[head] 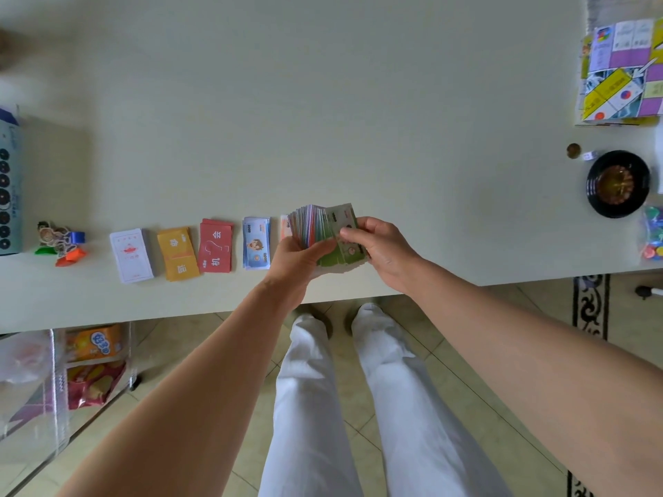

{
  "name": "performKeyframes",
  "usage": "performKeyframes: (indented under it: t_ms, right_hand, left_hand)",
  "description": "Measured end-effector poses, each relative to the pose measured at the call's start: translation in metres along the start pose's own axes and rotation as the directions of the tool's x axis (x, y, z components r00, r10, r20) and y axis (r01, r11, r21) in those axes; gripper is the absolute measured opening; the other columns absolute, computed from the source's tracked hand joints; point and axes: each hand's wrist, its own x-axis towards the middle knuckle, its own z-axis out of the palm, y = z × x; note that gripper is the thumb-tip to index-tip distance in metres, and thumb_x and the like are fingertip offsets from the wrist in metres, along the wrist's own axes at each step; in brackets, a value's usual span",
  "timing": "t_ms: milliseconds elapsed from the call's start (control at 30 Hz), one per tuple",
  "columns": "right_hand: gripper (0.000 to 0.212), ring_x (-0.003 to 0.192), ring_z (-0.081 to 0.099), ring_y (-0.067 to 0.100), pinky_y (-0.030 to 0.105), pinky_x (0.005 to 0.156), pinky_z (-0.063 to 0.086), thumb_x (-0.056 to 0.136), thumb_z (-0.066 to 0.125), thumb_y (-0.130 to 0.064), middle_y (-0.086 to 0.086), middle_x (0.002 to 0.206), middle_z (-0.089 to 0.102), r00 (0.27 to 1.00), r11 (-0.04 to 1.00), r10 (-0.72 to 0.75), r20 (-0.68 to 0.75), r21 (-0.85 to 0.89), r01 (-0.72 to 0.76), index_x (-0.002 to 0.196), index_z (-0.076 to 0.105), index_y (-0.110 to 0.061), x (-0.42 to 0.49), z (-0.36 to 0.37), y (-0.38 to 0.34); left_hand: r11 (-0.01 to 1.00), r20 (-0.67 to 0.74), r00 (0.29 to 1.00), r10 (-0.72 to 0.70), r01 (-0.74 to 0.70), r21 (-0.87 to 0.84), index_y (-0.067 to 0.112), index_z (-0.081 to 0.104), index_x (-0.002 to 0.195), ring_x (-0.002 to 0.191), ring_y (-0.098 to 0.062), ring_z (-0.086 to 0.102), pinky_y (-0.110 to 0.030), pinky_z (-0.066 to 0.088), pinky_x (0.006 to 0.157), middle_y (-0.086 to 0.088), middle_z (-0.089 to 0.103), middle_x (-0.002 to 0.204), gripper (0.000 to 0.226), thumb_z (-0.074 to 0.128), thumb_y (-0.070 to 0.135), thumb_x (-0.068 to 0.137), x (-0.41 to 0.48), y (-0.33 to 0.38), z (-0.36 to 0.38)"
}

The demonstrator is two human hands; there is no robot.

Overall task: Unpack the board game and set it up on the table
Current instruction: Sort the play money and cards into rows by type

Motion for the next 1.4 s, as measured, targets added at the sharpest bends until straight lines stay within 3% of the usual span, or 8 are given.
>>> performKeyframes:
  t_ms: [100,300,500,700,1000,1133,1300,1400]
  right_hand:
    - [0.012,0.089,0.066,0.02,0.037,0.081,0.054,0.091,0.06,-0.011,0.01,0.095,0.069,1.0,1.0,0.005,-0.006,0.027,-0.005,0.102,0.063,-0.008,-0.002,-0.007,0.0]
    - [0.011,0.086,0.066,0.019,0.037,0.08,0.053,0.091,0.058,-0.013,0.007,0.09,0.068,1.0,0.996,0.009,0.007,0.088,-0.01,0.101,0.063,-0.011,-0.005,-0.019,0.002]
    - [0.008,0.091,0.067,0.022,0.04,0.086,0.053,0.092,0.058,-0.011,0.008,0.092,0.07,1.0,0.997,0.002,0.004,0.077,-0.003,0.097,0.064,-0.012,-0.005,-0.032,0.004]
    - [0.011,0.086,0.067,0.019,0.036,0.081,0.054,0.092,0.058,-0.005,0.006,0.09,0.07,1.0,0.994,-0.011,-0.014,0.112,0.012,0.095,0.065,-0.013,-0.005,-0.041,0.005]
    - [0.013,0.094,0.067,0.023,0.042,0.087,0.054,0.092,0.057,-0.005,0.007,0.097,0.07,1.0,0.988,0.012,-0.019,0.152,-0.009,0.099,0.065,-0.013,-0.004,-0.05,0.006]
    - [0.014,0.09,0.067,0.02,0.037,0.081,0.055,0.093,0.056,-0.004,0.006,0.096,0.069,0.999,0.982,0.017,-0.046,0.19,-0.008,0.1,0.064,-0.014,-0.004,-0.051,0.004]
    - [0.017,0.095,0.066,0.023,0.038,0.084,0.055,0.093,0.053,-0.004,0.01,0.101,0.069,0.99,0.962,0.093,0.105,0.245,-0.116,0.105,0.064,-0.009,-0.006,-0.051,0.004]
    - [0.018,0.098,0.065,0.024,0.039,0.085,0.054,0.095,0.052,-0.004,0.009,0.103,0.068,0.995,0.97,0.068,0.067,0.228,-0.082,0.106,0.063,-0.013,-0.005,-0.051,0.007]
  left_hand:
    - [0.998,0.002,0.999,-0.033,0.033,-0.045,0.008,0.06,0.091,0.074,-0.018,0.068,-0.027,0.058,0.07,-0.009,0.069,0.082,0.007,0.058,0.001,0.09,-0.001,0.0,0.009]
    - [0.999,-0.044,0.999,-0.011,0.013,0.048,0.011,0.06,0.088,0.073,-0.016,0.069,-0.024,0.057,0.065,-0.008,0.068,0.084,0.013,0.065,-0.001,0.085,0.001,-0.002,0.023]
    - [0.995,-0.092,0.996,-0.003,0.012,0.098,0.009,0.061,0.098,0.091,-0.023,0.066,-0.033,0.056,0.082,-0.009,0.067,0.095,0.021,0.068,-0.002,0.082,0.005,-0.007,0.03]
    - [0.995,-0.071,0.997,-0.026,0.032,0.089,0.011,0.06,0.094,0.084,-0.016,0.064,-0.029,0.055,0.076,-0.003,0.065,0.09,0.021,0.067,-0.004,0.081,0.004,-0.004,0.038]
    - [0.996,-0.075,0.997,-0.028,0.034,0.078,0.015,0.059,0.088,0.092,-0.021,0.063,-0.037,0.053,0.086,-0.002,0.065,0.093,0.021,0.068,-0.003,0.081,0.006,-0.002,0.045]
    - [0.999,-0.058,0.998,-0.009,0.007,-0.033,0.015,0.058,0.093,0.087,-0.017,0.065,-0.031,0.055,0.079,-0.002,0.067,0.092,0.017,0.065,0.001,0.086,0.005,-0.003,0.048]
    - [0.999,-0.081,0.997,0.015,-0.012,0.036,0.016,0.059,0.092,0.084,-0.015,0.065,-0.029,0.055,0.075,-0.001,0.066,0.09,0.021,0.068,0.001,0.082,0.008,-0.004,0.048]
    - [0.999,-0.081,0.997,0.015,-0.012,0.039,0.016,0.059,0.095,0.077,-0.015,0.061,-0.029,0.053,0.072,-0.002,0.064,0.085,0.013,0.068,0.012,0.086,0.01,-0.006,0.047]
